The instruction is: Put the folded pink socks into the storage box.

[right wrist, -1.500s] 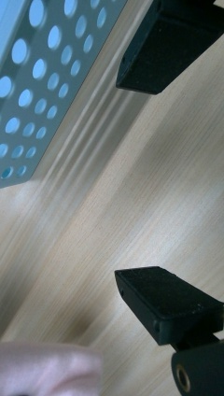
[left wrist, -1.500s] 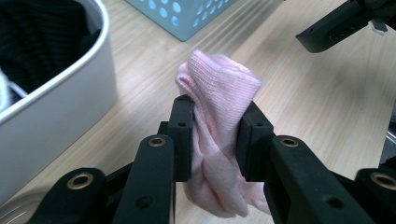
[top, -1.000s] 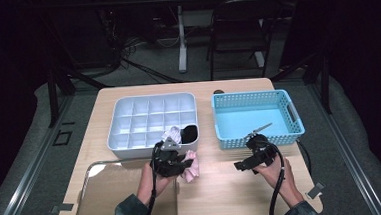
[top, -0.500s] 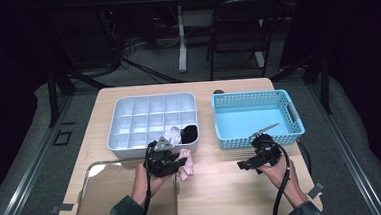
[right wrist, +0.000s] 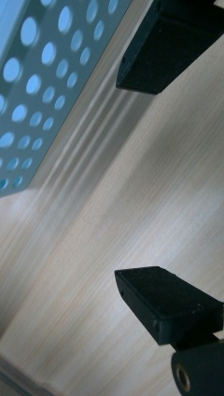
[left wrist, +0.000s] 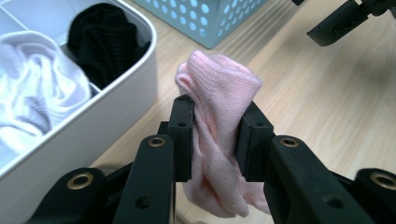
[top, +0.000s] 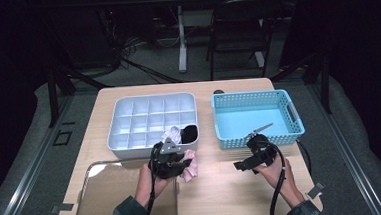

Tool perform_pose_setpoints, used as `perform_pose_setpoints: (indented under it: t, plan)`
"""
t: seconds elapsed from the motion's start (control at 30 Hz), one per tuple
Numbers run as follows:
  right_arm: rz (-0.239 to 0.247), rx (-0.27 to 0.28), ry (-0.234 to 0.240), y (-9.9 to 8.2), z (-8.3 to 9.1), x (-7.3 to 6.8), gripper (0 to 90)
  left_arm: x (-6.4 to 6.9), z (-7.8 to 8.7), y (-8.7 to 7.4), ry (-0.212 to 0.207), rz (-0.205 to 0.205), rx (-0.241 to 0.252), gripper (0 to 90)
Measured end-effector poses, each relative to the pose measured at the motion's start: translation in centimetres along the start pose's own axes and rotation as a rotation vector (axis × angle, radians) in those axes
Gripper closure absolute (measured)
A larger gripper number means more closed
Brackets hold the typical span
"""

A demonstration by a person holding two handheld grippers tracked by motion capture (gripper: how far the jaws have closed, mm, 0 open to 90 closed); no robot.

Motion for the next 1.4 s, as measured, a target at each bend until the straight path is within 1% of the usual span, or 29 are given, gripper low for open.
perform_pose_setpoints:
  t: [0.03, 0.07, 0.13, 0.17, 0.27, 0.33, 0.37, 0.4, 0.43, 0.47, 0.53, 0.6, 0.67, 0.7, 0.77, 0.8, 0.87, 0.9, 0.93, 0.97, 1.0, 1.07, 1.13, 1.17, 1.2, 1.23, 1.3, 1.37, 1.4]
  plan:
    - [-0.02, -0.004, 0.006, 0.0, -0.1, 0.4, 7.2, -0.6, 0.0, -0.1, 0.007, 0.01, 0.002, 71.5]
    - [-0.02, -0.004, 0.006, 0.0, -0.1, 0.4, 7.2, -0.6, 0.0, -0.1, 0.007, 0.01, 0.002, 71.6]
    - [-0.026, 0.0, -0.002, 0.1, -0.3, 0.8, 7.3, -1.3, 0.4, -0.1, 0.02, 0.019, 0.009, 71.6]
    - [-0.021, -0.015, -0.005, 0.0, -0.1, 0.9, 7.3, -1.5, 0.5, 0.0, 0.023, 0.026, 0.014, 71.6]
    - [-0.028, -0.004, 0.0, -0.1, 0.0, 0.9, 7.3, -1.8, 0.9, 0.1, 0.024, 0.035, 0.02, 71.6]
    - [-0.034, 0.001, -0.01, -0.2, 0.1, 1.1, 7.3, -2.0, 1.3, 0.1, 0.031, 0.031, 0.02, 71.5]
    - [-0.035, 0.004, -0.004, -0.2, 0.2, 1.1, 7.3, -2.1, 1.4, 0.2, 0.032, 0.033, 0.025, 71.5]
    - [-0.04, 0.009, -0.005, -0.2, 0.3, 1.3, 7.3, -2.4, 1.7, 0.2, 0.038, 0.037, 0.022, 71.5]
    - [-0.039, 0.006, 0.0, -0.3, 0.3, 1.3, 7.3, -2.4, 1.7, 0.2, 0.038, 0.037, 0.022, 71.6]
    - [-0.036, -0.005, -0.01, -0.4, 0.3, 1.6, 7.4, -2.9, 2.0, 0.1, 0.041, 0.048, 0.024, 71.6]
    - [-0.045, 0.004, -0.004, -0.3, 0.2, 1.5, 7.4, -3.1, 2.1, 0.1, 0.043, 0.057, 0.028, 71.6]
    - [-0.052, 0.004, -0.005, -0.2, 0.1, 1.7, 7.4, -3.8, 2.6, 0.2, 0.055, 0.07, 0.035, 71.6]
    - [-0.044, -0.007, -0.005, -0.3, 0.2, 1.7, 7.4, -4.0, 2.7, 0.2, 0.058, 0.071, 0.039, 71.5]
    - [-0.049, 0.001, -0.005, -0.1, 0.1, 1.6, 7.4, -4.4, 3.1, 0.4, 0.067, 0.075, 0.045, 71.5]
    - [-0.039, -0.001, -0.007, 0.1, 0.1, 1.5, 7.5, -5.1, 3.8, 0.6, 0.077, 0.09, 0.062, 71.6]
    - [-0.03, -0.016, -0.011, 0.0, 0.1, 1.5, 7.5, -5.5, 4.1, 0.8, 0.087, 0.092, 0.067, 71.6]
    - [-0.028, -0.012, -0.006, 0.1, -0.1, 1.3, 7.6, -6.4, 4.8, 1.0, 0.111, 0.097, 0.079, 71.5]
    - [-0.019, -0.028, -0.018, -0.1, 0.0, 1.4, 7.7, -6.9, 5.0, 1.2, 0.124, 0.097, 0.079, 71.6]
    - [-0.017, -0.021, -0.021, -0.1, 0.0, 1.4, 7.7, -8.0, 5.4, 1.6, 0.146, 0.111, 0.091, 71.6]
    - [-0.03, -0.006, -0.012, 0.0, 0.0, 1.3, 7.7, -8.5, 5.5, 1.7, 0.155, 0.112, 0.093, 71.6]
    - [-0.03, -0.006, -0.012, 0.0, 0.0, 1.3, 7.7, -8.5, 5.5, 1.7, 0.155, 0.112, 0.093, 71.6]
    - [-0.028, -0.01, -0.015, 0.0, 0.1, 1.4, 7.7, -9.4, 5.6, 2.0, 0.176, 0.121, 0.096, 71.5]
    - [-0.033, -0.007, -0.015, 0.0, 0.2, 1.5, 7.7, -10.6, 5.4, 2.3, 0.209, 0.125, 0.094, 71.5]
    - [-0.031, -0.009, -0.015, 0.0, 0.2, 1.6, 7.7, -11.6, 5.2, 2.5, 0.226, 0.134, 0.093, 71.6]
    - [-0.028, -0.012, -0.013, 0.0, 0.2, 1.6, 7.7, -12.0, 5.1, 2.6, 0.241, 0.136, 0.089, 71.5]
    - [-0.029, -0.013, -0.012, 0.0, 0.2, 1.6, 7.7, -12.0, 5.1, 2.6, 0.241, 0.136, 0.089, 71.6]
    - [-0.031, -0.008, -0.016, 0.0, 0.2, 1.6, 7.7, -12.8, 4.7, 2.7, 0.269, 0.133, 0.082, 71.5]
    - [-0.022, -0.011, -0.021, 0.0, 0.2, 1.6, 7.7, -13.6, 4.1, 2.6, 0.315, 0.119, 0.073, 71.5]
    - [-0.027, -0.004, -0.02, 0.1, 0.2, 1.5, 7.7, -13.8, 3.9, 2.5, 0.323, 0.121, 0.067, 71.5]
Point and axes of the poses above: each handheld gripper's, and its own axes: z roughly backward along the jaws, y roughly out of its top, x roughly to its right, the point moved 10 cm from there along -z, roughly forward along the jaws, and after that the axes turned 6 degrees about y, right-handed, at the moved point
